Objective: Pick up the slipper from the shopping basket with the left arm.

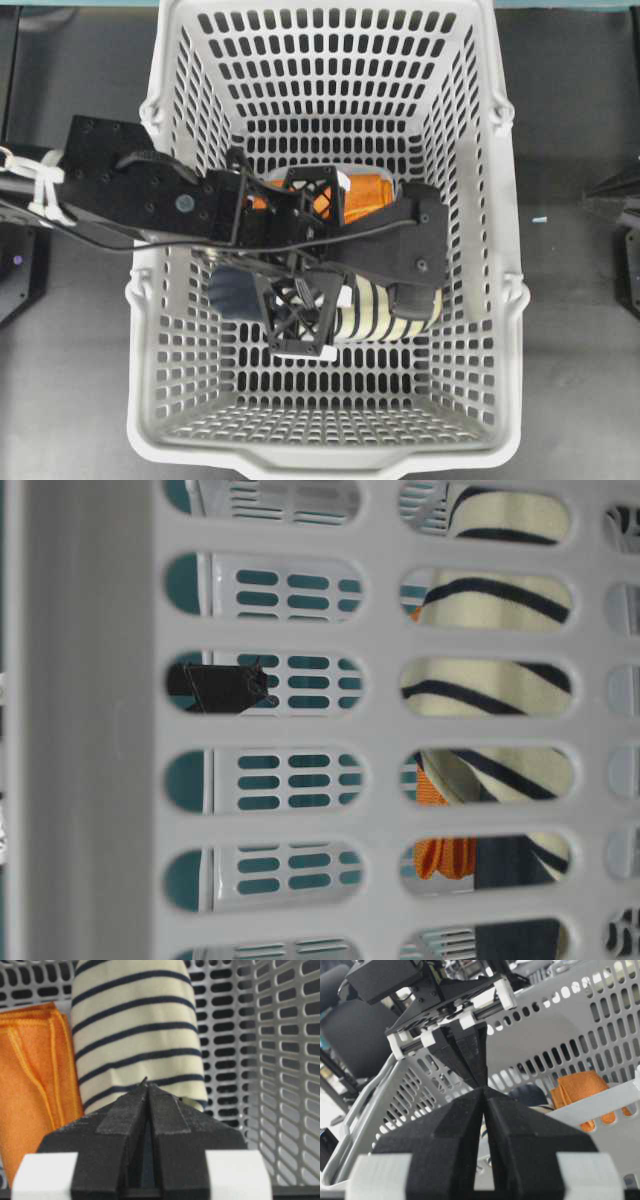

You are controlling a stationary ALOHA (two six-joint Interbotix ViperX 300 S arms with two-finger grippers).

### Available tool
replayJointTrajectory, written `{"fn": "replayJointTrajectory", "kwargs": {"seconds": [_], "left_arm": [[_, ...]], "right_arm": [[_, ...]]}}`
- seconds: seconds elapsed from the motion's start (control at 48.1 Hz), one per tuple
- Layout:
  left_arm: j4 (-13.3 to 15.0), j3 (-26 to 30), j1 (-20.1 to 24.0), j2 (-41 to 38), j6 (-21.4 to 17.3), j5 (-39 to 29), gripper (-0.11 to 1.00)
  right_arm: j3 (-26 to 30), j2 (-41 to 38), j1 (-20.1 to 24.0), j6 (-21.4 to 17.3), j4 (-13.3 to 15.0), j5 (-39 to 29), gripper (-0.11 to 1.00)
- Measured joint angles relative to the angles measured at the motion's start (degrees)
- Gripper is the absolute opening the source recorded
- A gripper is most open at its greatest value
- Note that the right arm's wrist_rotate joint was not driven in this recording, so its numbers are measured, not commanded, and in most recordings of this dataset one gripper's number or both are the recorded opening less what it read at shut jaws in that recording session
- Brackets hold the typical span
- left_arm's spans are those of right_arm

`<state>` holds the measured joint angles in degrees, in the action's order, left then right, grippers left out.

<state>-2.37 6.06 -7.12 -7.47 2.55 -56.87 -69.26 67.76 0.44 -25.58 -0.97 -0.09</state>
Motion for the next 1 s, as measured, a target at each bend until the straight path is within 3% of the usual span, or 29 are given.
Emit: {"fn": "replayJointTrajectory", "kwargs": {"seconds": [0.249, 0.333, 0.374, 0.623, 0.707, 0.79, 0.914, 0.998], "left_arm": [[0.0, 0.0, -0.1, -2.8, 0.2, 0.0, 0.77], [0.0, -0.3, -0.2, -4.1, 0.4, 0.0, 0.9], [0.0, -0.6, -0.2, -4.7, 0.2, 0.2, 0.91], [0.0, -5.0, -0.1, -6.5, 0.5, 3.8, 0.89], [0.0, -6.2, -0.2, -6.5, 0.4, 5.1, 0.83], [0.0, -6.5, -0.2, -6.5, -0.1, 5.4, 0.67], [0.0, -6.6, -0.2, -6.4, -1.1, 5.4, 0.29], [0.0, -6.5, -0.2, -6.2, -1.9, 5.3, 0.09]], "right_arm": [[-0.2, 0.4, 0.0, 0.1, 0.0, 0.9, 0.0], [-0.4, 0.4, 0.1, 0.1, 0.0, 1.1, 0.0], [-0.4, 0.4, 0.1, 0.1, 0.0, 1.1, 0.0], [-0.9, 0.4, 0.9, 0.1, 0.0, 1.1, 0.0], [-1.0, 0.5, 1.0, 0.1, 0.0, 1.1, 0.0], [-1.0, 0.4, 1.0, 0.1, 0.0, 1.1, 0.0], [-1.0, 0.4, 1.1, 0.0, 0.0, 1.1, 0.0], [-1.0, 0.4, 1.0, 0.1, 0.0, 1.1, 0.0]]}}
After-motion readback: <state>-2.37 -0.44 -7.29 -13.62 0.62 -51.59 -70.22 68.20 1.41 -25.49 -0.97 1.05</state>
